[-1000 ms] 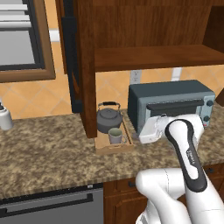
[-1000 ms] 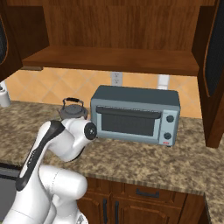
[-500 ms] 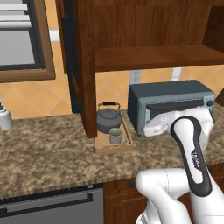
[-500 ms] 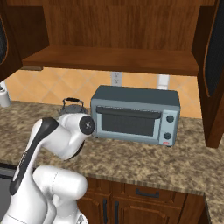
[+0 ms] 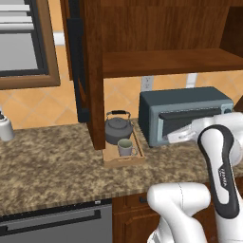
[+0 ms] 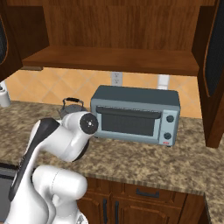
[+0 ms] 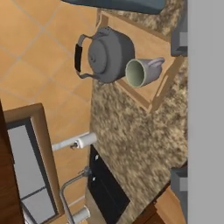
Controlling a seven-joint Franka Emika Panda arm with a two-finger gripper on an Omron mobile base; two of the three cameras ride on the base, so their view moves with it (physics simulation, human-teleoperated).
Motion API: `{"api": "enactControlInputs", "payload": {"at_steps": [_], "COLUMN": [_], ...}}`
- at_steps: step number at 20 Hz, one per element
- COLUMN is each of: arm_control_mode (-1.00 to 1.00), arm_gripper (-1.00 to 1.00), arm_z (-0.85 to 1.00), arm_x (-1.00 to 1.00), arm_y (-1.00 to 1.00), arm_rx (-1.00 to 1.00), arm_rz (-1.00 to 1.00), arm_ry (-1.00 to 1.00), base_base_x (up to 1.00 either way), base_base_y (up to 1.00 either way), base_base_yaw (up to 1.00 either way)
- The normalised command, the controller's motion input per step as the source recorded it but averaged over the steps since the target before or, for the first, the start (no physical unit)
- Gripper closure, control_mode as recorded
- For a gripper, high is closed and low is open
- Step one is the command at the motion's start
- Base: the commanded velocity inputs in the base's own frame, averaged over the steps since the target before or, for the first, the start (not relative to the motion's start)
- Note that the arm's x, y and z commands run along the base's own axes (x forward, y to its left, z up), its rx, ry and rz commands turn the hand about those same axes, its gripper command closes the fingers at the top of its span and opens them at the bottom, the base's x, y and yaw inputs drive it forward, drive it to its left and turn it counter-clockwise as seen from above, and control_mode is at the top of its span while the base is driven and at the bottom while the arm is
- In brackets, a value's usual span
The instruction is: Pick the kettle from the counter and place it on the tray. Then pick the mug from the cabinet and place it on the tray. Then close the cabinet doors.
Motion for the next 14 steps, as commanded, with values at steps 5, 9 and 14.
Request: {"api": "enactControlInputs", "payload": {"at_steps": [5,9,14], "arm_control_mode": [-1.0,-1.0,-1.0], "arm_gripper": [-1.0,-1.0,-1.0], "arm_z": [0.05,0.0,0.0], "arm_x": [-0.05,-0.01,0.0], "arm_y": [-0.19,-0.19,-0.13], "arm_rx": [0.0,0.0,0.0], "arm_rz": [-0.14,-0.11,-0.06], "arm_ry": [0.04,0.05,0.01], "base_base_x": [0.0,0.0,0.0], "base_base_y": [0.0,0.0,0.0], "base_base_yaw": [0.0,0.0,0.0]}}
